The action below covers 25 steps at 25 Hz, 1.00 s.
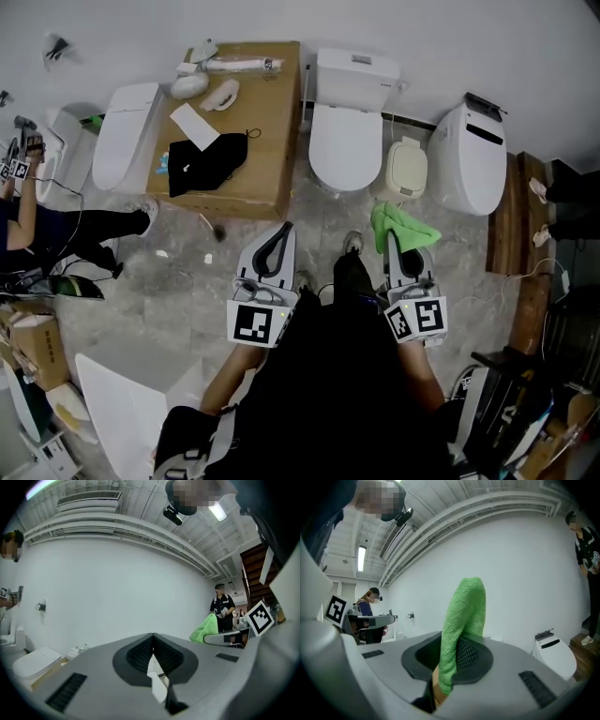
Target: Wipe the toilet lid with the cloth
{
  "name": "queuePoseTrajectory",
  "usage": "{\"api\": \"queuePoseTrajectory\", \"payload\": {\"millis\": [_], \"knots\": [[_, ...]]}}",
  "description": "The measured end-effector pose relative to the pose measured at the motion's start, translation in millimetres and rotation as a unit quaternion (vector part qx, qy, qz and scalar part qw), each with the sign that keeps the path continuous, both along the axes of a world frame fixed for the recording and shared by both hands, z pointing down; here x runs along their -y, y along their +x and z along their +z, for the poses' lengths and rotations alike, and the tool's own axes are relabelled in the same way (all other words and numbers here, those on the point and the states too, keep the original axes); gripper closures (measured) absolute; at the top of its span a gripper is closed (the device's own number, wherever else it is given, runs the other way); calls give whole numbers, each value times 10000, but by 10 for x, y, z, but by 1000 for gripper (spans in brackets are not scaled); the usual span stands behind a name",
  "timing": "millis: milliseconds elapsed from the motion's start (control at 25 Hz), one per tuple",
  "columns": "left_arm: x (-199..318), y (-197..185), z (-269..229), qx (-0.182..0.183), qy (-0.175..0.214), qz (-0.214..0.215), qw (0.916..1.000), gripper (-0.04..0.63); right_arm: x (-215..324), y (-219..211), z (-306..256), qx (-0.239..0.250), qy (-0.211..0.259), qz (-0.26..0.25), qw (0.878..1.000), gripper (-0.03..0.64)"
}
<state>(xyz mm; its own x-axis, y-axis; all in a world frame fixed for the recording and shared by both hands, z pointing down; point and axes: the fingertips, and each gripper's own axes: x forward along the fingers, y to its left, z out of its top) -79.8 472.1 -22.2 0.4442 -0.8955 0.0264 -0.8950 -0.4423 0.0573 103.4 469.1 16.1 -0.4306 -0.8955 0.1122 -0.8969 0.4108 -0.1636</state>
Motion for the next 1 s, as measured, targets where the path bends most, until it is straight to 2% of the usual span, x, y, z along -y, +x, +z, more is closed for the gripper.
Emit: {"api": "queuePoseTrajectory", "payload": {"millis": [400,800,1000], "knots": [[837,166,5,163,20,-292,9994,589,934,143,120,24,-39,-308,9995,566],[1902,646,-12,274,-64,-666,9974,589,2169,583,259,56,-138,-762,9970,566],[2243,899,8,352,-117,-821,9959,589,2639,763,364,53,-213,-1025,9945,567]]}}
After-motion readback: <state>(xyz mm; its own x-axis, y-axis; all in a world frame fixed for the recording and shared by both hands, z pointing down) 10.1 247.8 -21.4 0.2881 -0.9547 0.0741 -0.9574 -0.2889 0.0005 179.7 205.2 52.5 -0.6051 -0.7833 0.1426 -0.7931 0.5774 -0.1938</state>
